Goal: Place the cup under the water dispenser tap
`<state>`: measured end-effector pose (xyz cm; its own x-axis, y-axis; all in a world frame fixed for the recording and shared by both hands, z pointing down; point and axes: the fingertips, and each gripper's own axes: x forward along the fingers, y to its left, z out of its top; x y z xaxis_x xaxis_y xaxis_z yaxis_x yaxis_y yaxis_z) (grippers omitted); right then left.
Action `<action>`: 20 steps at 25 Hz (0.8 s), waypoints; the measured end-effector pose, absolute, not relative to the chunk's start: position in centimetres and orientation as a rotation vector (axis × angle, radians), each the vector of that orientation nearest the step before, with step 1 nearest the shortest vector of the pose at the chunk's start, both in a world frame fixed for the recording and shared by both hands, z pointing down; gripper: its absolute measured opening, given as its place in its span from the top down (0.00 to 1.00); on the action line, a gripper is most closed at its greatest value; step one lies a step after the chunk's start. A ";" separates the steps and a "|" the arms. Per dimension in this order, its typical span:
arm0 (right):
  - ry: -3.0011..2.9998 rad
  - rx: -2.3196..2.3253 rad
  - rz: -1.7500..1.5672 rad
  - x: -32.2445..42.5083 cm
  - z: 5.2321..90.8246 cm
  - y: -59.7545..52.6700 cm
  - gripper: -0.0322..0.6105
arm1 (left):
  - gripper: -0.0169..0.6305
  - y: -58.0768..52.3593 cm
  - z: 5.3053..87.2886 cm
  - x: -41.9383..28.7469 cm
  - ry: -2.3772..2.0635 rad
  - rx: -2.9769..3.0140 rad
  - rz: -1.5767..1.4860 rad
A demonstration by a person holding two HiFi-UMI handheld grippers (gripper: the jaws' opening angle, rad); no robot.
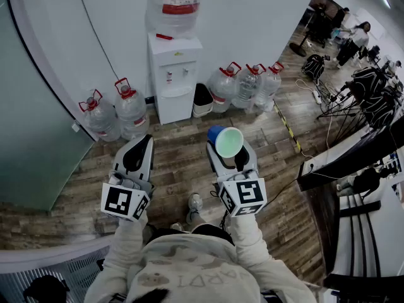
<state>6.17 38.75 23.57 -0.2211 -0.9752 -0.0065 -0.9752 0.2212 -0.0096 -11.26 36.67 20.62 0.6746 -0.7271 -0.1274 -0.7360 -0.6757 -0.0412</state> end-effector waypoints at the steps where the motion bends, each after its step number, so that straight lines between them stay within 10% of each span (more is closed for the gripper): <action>1: 2.446 -1.953 -0.003 6.0 23.5 38.6 0.49 | 0.97 36.5 20.6 -11.4 1.224 -2.793 0.155; 20: 2.502 -1.897 -0.016 5.6 24.4 32.9 0.49 | 0.97 31.9 21.3 -11.6 1.288 -2.789 0.160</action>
<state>5.57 32.89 24.36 -0.2702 -0.9628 0.0045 -0.9628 0.2701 -0.0090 -11.63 31.86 21.30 0.6443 -0.7551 -0.1213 -0.7619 -0.6475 -0.0158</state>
